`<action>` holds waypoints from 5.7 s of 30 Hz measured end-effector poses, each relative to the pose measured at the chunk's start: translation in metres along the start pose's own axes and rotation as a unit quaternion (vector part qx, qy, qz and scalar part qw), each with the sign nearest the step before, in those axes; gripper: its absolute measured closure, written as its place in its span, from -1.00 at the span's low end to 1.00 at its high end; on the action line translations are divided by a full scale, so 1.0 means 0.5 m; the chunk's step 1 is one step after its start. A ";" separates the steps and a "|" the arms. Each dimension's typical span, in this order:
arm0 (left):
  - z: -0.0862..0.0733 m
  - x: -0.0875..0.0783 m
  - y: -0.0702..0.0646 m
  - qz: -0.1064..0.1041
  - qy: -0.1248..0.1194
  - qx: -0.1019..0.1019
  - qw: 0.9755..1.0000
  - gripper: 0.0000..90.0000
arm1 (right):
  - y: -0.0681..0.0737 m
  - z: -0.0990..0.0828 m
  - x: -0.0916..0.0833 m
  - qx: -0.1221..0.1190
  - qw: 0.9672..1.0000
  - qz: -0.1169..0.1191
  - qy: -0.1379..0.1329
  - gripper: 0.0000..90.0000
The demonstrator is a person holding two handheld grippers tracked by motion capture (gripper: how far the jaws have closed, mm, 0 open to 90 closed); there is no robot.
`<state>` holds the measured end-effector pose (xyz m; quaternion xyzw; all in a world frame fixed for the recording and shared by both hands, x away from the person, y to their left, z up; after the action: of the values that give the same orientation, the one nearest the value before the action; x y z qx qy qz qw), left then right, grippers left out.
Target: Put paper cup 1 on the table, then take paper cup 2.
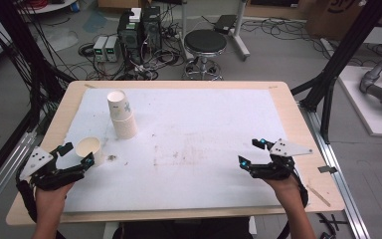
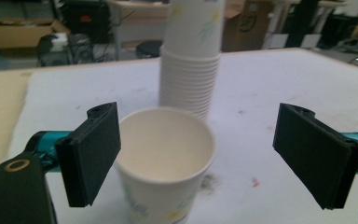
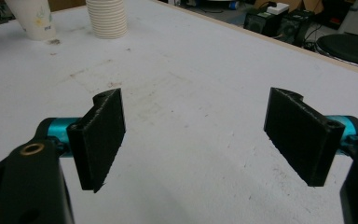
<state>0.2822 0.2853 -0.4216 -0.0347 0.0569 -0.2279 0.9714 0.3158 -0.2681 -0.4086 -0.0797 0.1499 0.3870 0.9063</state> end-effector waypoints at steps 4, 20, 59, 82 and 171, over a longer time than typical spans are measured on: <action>0.013 0.015 -0.024 -0.032 -0.016 -0.007 0.999 -0.67 | -0.001 -0.001 0.000 0.001 1.000 -0.002 0.004 -0.53; 0.030 0.098 -0.103 -0.143 -0.022 -0.006 0.990 -0.65 | -0.007 -0.006 -0.002 0.002 1.000 -0.008 0.011 -0.53; -0.005 0.123 -0.121 -0.153 -0.016 0.004 0.988 -0.65 | -0.014 -0.011 -0.016 0.010 1.000 -0.023 0.010 -0.53; 0.035 0.142 -0.116 -0.123 0.004 0.013 0.992 -0.62 | -0.014 -0.005 -0.006 0.003 1.000 -0.014 0.006 -0.53; 0.175 0.348 0.012 -0.016 0.095 0.030 0.995 -0.23 | -0.014 0.000 -0.017 0.010 1.000 -0.011 0.000 -0.53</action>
<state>0.4508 0.2166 -0.3520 0.0152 0.1420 -0.2472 0.9584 0.3152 -0.2786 -0.4057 -0.0720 0.1533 0.3753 0.9113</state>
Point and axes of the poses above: each handheld gripper's, and its own axes: x roughly forward along the jaws, z roughly out of its top, y roughly to its left, the point moved 4 cm from there along x, roughly forward along the jaws, and after that the axes turned 5 degrees about -y, right-handed, at the moved point
